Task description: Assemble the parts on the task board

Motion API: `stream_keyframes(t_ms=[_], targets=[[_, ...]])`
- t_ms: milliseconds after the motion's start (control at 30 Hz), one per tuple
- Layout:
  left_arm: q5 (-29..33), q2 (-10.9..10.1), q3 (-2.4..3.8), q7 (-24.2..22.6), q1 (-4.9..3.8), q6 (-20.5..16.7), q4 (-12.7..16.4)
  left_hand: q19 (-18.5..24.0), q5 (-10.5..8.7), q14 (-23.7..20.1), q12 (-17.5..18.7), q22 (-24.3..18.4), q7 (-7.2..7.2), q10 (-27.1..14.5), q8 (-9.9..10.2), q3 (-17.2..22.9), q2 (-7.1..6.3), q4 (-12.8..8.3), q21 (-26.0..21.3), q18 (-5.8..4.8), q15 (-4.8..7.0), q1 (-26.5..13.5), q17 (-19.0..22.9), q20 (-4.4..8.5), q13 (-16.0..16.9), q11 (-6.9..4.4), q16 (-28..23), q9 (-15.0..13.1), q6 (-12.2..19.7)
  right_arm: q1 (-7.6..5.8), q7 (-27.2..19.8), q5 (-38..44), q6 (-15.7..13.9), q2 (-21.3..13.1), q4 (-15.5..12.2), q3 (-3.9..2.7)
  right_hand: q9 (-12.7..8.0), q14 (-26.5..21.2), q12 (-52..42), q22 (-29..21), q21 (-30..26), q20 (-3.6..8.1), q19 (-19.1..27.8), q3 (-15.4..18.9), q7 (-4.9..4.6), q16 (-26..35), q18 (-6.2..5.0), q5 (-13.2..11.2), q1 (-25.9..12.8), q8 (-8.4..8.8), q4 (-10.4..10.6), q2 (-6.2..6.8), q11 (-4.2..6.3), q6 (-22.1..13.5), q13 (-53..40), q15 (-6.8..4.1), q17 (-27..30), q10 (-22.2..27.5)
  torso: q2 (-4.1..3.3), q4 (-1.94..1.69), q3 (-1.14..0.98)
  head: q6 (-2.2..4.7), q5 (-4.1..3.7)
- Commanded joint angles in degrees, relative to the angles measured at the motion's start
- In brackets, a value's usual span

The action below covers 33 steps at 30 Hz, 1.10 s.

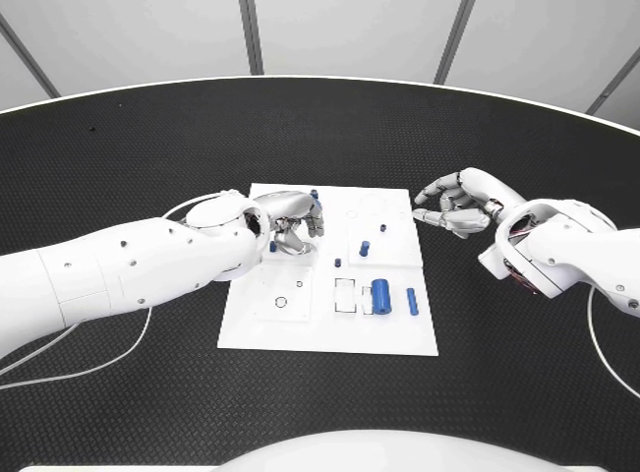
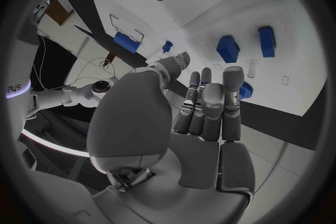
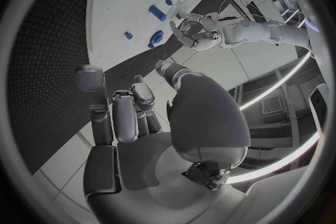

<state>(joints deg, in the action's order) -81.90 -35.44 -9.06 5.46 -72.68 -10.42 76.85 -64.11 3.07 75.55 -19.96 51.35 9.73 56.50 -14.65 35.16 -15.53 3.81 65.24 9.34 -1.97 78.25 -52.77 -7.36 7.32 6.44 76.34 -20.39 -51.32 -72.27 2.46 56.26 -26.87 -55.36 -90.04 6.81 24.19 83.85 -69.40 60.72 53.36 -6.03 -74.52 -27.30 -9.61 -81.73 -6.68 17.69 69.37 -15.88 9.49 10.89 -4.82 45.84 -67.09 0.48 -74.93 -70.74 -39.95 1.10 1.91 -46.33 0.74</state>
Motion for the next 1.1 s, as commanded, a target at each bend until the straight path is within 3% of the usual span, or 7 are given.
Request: stream_keyframes(t_ms=[33, 233, 400, 600, 1100], targets=[[0.00, -0.34, -0.02, 0.09, 0.00, -0.01, 1.57, 0.11, -0.27, -0.23, 0.31, 0.00, 0.06, 0.08, 0.26, -0.58, -0.62, 0.06, -0.28, -0.83, -0.36, -0.36, 0.09, -0.18, 0.03, 0.14, -0.04, 0.06, -0.25, 0.00, -0.01, 0.00, 0.00, 0.00, 0.01, 0.00, -0.09, 2.54, 0.00, 0.02, -0.27, 0.08, 0.18, -0.27, -0.12, 0.36, -0.91, 0.19, 0.33, -0.36, 0.09, 0.13, 0.16, -0.44, -0.07, -0.36, -1.37, 0.01, -0.02, 0.03, 0.03, -0.03, -0.08], [-0.02, -0.56, -0.03, 0.45, 0.01, -0.12, 3.12, 0.11, -0.27, -0.31, 0.39, -0.05, -0.68, 0.12, 0.40, -1.39, -0.88, 0.26, -0.35, -0.79, -0.18, -0.58, 0.35, -0.12, 0.10, -0.13, 0.04, 0.08, -0.22, 0.00, 0.00, 0.00, 0.02, 0.00, 0.01, 0.00, -0.09, 2.54, 0.00, 0.02, -0.27, 0.08, 0.18, -0.27, -0.12, 0.36, -0.91, 0.19, 0.33, -0.36, 0.09, 0.13, 0.16, -0.44, -0.07, -0.36, -1.37, 0.01, 0.00, -0.02, 0.02, -0.13, -0.21], [-0.30, 0.09, -0.04, 1.00, 0.03, 0.25, 3.53, 0.15, -0.26, -0.39, 0.45, -0.15, -0.44, 0.07, 0.62, -1.72, -0.86, 0.36, -0.43, -0.78, -0.13, -0.65, 0.55, -0.08, 0.13, -0.16, 0.03, 0.15, 0.08, 0.00, 0.00, 0.00, 0.04, 0.01, 0.03, 0.00, -0.09, 2.54, 0.00, 0.02, -0.27, 0.08, 0.18, -0.27, -0.12, 0.36, -0.91, 0.19, 0.33, -0.36, 0.09, 0.13, 0.16, -0.44, -0.07, -0.36, -1.37, 0.01, 0.03, -0.01, -0.02, -0.14, -0.50], [-1.17, 2.09, -0.04, 1.80, 0.06, 1.74, 2.70, 0.15, -0.26, -0.49, 0.50, -0.16, -0.26, 0.00, 0.64, -1.91, -0.86, 0.42, -0.45, -0.79, -0.15, -0.70, 0.79, -0.07, 0.13, -0.11, -0.03, 0.15, 0.04, 0.00, -0.01, 0.00, 0.06, 0.15, 0.02, 0.00, -0.09, 2.54, 0.00, 0.02, -0.27, 0.08, 0.18, -0.27, -0.12, 0.36, -0.91, 0.19, 0.33, -0.36, 0.09, 0.13, 0.16, -0.44, -0.07, -0.36, -1.37, 0.01, -0.04, 0.21, -0.05, -0.15, -0.44], [-1.62, 4.59, -0.04, 2.39, 0.12, 4.68, 1.40, 0.35, -0.25, -0.76, 0.61, -0.47, -0.35, -0.18, 0.97, -2.15, -0.76, 0.40, -0.68, -0.74, -0.18, -0.48, 1.30, -0.08, 0.15, -0.09, -0.16, 0.27, 0.50, 0.00, 0.05, 0.00, 0.06, 0.09, -0.04, 0.00, -0.09, 2.54, 0.00, 0.02, -0.27, 0.08, 0.18, -0.27, -0.12, 0.36, -0.91, 0.19, 0.33, -0.36, 0.09, 0.13, 0.16, -0.44, -0.07, -0.36, -1.37, 0.01, -0.04, 0.08, 0.02, -0.42, -0.96]])
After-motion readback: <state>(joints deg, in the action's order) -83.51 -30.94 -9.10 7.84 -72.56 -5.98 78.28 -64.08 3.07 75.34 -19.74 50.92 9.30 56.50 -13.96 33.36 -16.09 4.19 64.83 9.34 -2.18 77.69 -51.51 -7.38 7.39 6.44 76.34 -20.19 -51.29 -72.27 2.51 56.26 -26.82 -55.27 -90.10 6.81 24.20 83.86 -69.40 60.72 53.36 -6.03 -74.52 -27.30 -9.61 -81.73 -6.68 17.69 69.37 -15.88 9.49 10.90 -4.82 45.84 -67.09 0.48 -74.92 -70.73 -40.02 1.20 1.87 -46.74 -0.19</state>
